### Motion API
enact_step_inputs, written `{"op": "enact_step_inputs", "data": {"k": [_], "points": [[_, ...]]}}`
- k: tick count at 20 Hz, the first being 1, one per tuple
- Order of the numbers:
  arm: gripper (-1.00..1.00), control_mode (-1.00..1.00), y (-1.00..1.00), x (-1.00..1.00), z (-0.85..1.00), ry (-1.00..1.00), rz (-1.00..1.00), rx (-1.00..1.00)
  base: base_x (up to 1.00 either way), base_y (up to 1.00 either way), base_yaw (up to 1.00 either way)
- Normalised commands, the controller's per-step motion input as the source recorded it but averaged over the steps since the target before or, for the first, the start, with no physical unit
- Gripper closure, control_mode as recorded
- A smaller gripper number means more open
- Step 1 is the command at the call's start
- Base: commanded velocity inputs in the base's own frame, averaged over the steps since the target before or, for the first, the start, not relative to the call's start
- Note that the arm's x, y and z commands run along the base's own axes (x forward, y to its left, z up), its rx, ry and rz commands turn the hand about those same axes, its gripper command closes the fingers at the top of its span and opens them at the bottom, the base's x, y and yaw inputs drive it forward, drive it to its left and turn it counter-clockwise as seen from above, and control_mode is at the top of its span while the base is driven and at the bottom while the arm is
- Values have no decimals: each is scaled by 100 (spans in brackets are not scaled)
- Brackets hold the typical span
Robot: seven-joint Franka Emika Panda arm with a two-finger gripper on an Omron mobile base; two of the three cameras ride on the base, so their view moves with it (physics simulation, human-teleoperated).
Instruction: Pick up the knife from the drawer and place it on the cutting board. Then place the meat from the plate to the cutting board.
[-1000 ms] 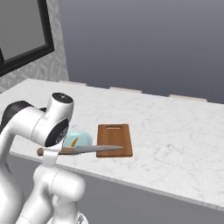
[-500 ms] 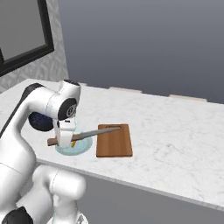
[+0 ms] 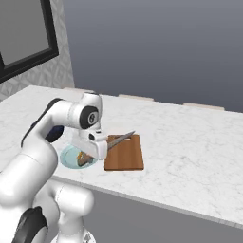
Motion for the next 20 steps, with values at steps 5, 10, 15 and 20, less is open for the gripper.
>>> {"op": "enact_step_inputs", "data": {"k": [5, 10, 15, 20], "points": [[100, -100, -60, 35, -40, -4, 15, 0, 0, 0, 0], [100, -100, -3, 96, -14, 3, 17, 0, 0, 0, 0], [100, -100, -12, 74, -24, 6, 17, 0, 0, 0, 0], [100, -100, -19, 18, -28, 3, 6, 0, 0, 0, 0]]}}
